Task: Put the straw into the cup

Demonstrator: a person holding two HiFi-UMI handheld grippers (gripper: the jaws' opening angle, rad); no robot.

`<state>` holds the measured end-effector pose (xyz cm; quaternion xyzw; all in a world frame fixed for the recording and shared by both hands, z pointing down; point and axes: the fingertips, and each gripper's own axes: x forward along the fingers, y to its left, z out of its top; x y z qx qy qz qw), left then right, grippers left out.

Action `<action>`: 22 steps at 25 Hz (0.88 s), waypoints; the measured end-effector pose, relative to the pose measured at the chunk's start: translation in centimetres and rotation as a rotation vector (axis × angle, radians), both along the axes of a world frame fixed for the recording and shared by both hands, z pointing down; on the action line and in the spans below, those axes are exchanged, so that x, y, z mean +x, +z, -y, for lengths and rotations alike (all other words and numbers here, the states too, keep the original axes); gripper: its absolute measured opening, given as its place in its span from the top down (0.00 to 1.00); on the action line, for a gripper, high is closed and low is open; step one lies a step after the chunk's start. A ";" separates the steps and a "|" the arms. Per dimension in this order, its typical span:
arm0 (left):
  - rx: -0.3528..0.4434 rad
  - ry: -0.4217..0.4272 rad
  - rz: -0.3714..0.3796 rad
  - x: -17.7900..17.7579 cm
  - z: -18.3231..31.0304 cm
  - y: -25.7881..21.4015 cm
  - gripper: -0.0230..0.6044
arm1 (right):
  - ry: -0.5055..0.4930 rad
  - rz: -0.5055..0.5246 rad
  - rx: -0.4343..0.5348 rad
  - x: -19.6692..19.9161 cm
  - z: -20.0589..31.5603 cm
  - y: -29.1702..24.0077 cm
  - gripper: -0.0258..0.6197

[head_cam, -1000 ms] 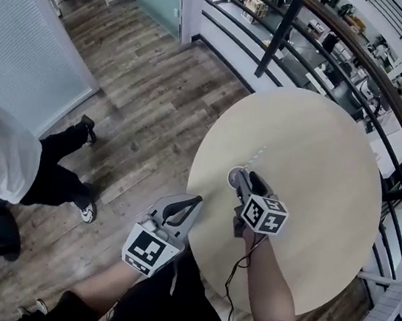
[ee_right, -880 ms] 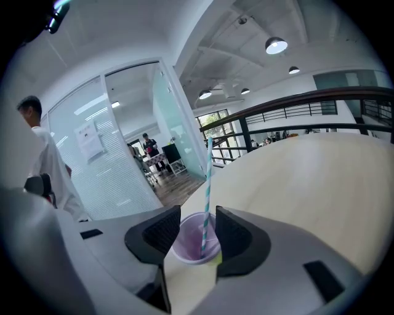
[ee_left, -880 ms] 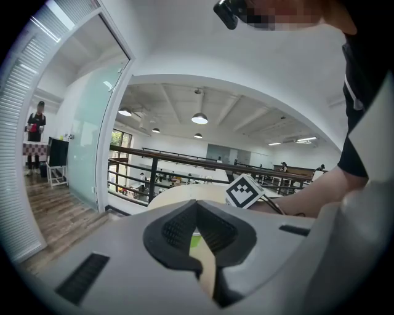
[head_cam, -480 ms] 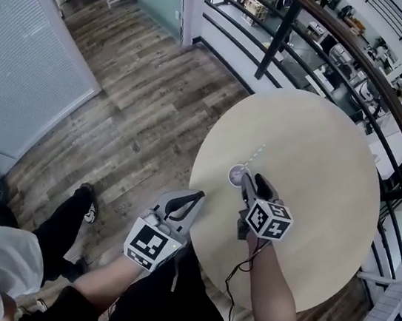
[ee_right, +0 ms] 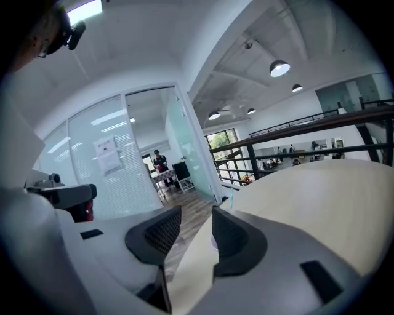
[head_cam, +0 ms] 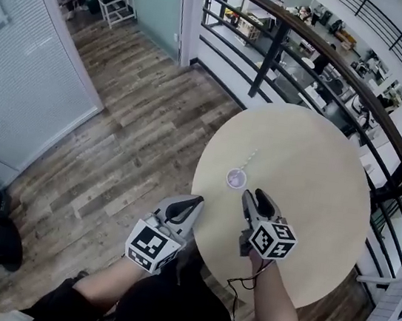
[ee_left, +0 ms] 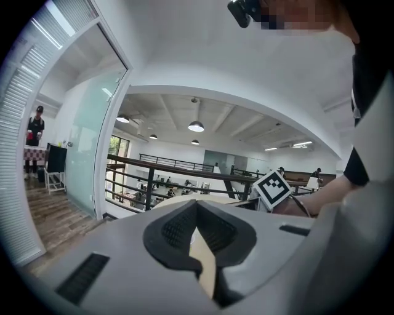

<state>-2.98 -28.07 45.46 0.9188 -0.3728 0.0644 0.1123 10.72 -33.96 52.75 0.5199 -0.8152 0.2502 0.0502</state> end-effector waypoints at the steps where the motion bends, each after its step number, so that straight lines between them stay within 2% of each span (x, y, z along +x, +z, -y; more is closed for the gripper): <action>1: 0.002 0.004 -0.004 -0.2 -0.7 -0.4 0.96 | -0.008 0.006 0.017 -0.4 -0.8 -1.0 0.70; 5: 0.028 0.032 -0.017 -0.2 -2.9 -2.1 0.96 | -0.020 0.026 0.078 -0.9 -3.8 -4.9 0.73; 8: 0.068 0.045 -0.031 -0.4 -3.8 -3.3 0.95 | -0.014 0.013 0.141 -1.1 -5.8 -7.7 0.82; 12: 0.073 0.048 -0.046 -1.6 -4.2 -4.8 0.95 | -0.038 0.000 0.229 -2.5 -7.7 -11.3 0.89; 19: 0.132 0.028 -0.037 -2.0 -5.3 -7.6 0.96 | -0.093 0.015 0.364 -3.6 -11.0 -17.0 0.92; 22: 0.158 -0.006 -0.056 -2.0 -5.4 -8.6 0.95 | -0.104 0.016 0.403 -3.3 -12.1 -18.4 0.93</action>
